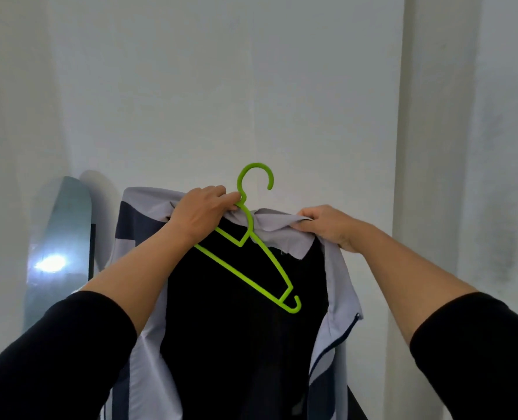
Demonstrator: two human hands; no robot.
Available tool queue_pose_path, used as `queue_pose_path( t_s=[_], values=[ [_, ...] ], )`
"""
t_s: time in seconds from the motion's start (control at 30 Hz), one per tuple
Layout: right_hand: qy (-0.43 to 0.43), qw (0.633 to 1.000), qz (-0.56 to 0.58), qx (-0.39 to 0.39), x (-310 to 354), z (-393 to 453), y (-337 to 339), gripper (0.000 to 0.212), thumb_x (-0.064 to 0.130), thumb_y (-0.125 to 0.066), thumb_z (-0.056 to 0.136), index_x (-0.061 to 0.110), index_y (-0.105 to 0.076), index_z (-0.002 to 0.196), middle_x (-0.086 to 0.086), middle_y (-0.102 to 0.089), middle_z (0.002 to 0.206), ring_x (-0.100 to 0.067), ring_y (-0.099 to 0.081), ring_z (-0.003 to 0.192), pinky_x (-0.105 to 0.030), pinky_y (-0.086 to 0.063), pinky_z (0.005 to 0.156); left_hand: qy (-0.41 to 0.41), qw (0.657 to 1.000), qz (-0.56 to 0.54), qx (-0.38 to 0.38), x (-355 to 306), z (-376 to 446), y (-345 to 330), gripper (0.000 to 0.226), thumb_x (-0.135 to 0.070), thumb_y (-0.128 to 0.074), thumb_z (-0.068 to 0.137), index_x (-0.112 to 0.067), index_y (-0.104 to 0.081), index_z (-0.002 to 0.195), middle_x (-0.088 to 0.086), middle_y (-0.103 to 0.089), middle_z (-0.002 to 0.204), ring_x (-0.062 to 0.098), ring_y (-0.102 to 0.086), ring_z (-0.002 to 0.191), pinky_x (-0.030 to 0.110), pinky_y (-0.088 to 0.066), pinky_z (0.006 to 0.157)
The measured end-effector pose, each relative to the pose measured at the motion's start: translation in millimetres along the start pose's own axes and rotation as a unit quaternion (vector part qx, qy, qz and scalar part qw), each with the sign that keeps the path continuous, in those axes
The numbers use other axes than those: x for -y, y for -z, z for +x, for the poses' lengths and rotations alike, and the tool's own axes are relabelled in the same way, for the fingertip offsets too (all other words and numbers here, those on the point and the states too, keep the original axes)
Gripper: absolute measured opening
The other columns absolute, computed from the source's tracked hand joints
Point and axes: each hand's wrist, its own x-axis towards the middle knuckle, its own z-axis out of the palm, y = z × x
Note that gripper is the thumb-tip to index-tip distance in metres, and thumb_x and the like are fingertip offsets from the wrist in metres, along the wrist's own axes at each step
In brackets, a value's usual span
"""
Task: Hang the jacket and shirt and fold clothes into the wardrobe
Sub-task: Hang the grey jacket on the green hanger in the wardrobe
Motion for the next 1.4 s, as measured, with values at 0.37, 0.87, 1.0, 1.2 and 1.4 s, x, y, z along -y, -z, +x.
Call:
queue_pose_path(
  t_s=[0.37, 0.87, 1.0, 1.2, 1.4],
  values=[
    [-0.078, 0.991, 0.091, 0.057, 3.6, -4.4, -28.8, 0.030, 0.023, -0.061, 0.090, 0.004, -0.063, 0.114, -0.009, -0.066, 0.109, -0.017, -0.063, 0.096, -0.030, -0.050, 0.088, 0.174, 0.977, 0.050, -0.110, -12.9, 17.0, -7.1, 0.014, 0.004, -0.058, 0.075, -0.007, -0.052, 0.082, 0.011, -0.042, 0.057, 0.018, -0.027, 0.044, 0.024, -0.020, 0.047],
    [0.218, 0.871, -0.355, -0.262, -2.5, 3.2, -13.8, 0.057, 0.024, -0.035, 0.101, 0.058, -0.004, 0.133, -0.002, -0.038, 0.079, -0.017, -0.043, 0.066, -0.020, -0.035, 0.057, 0.260, 0.934, -0.205, -0.134, -37.0, 27.4, 0.4, 0.022, -0.028, -0.048, 0.095, -0.009, -0.053, 0.106, 0.012, -0.060, 0.090, 0.032, -0.056, 0.081, 0.040, -0.042, 0.065],
    [0.188, 0.877, -0.367, -0.247, 5.9, 1.5, -3.4, 0.051, 0.028, -0.033, 0.101, 0.062, -0.011, 0.132, -0.005, -0.049, 0.085, -0.022, -0.053, 0.076, -0.033, -0.045, 0.071, 0.324, 0.932, -0.131, -0.096, -38.7, 5.7, -7.6, 0.058, -0.055, -0.064, 0.076, -0.023, -0.048, 0.121, 0.004, -0.051, 0.117, 0.024, -0.047, 0.110, 0.043, -0.041, 0.081],
    [0.121, 0.865, -0.416, -0.251, 13.7, 2.0, 9.4, 0.049, 0.027, -0.030, 0.101, 0.060, -0.022, 0.137, -0.002, -0.047, 0.086, -0.022, -0.049, 0.077, -0.029, -0.034, 0.067, 0.406, 0.896, -0.168, -0.060, -38.8, -26.1, -23.5, 0.021, -0.021, -0.053, 0.085, -0.011, -0.048, 0.103, 0.010, -0.049, 0.099, 0.033, -0.053, 0.088, 0.035, -0.040, 0.064],
    [0.047, 0.839, -0.490, -0.232, 23.2, -1.1, 10.5, 0.056, 0.023, -0.034, 0.099, 0.059, -0.020, 0.139, -0.004, -0.051, 0.099, -0.026, -0.053, 0.088, -0.030, -0.036, 0.070, 0.371, 0.917, -0.142, -0.025, -47.4, -23.3, -23.2, 0.023, -0.023, -0.032, 0.098, -0.010, -0.042, 0.082, 0.007, -0.047, 0.076, 0.028, -0.046, 0.068, 0.034, -0.035, 0.059]
  ],
)
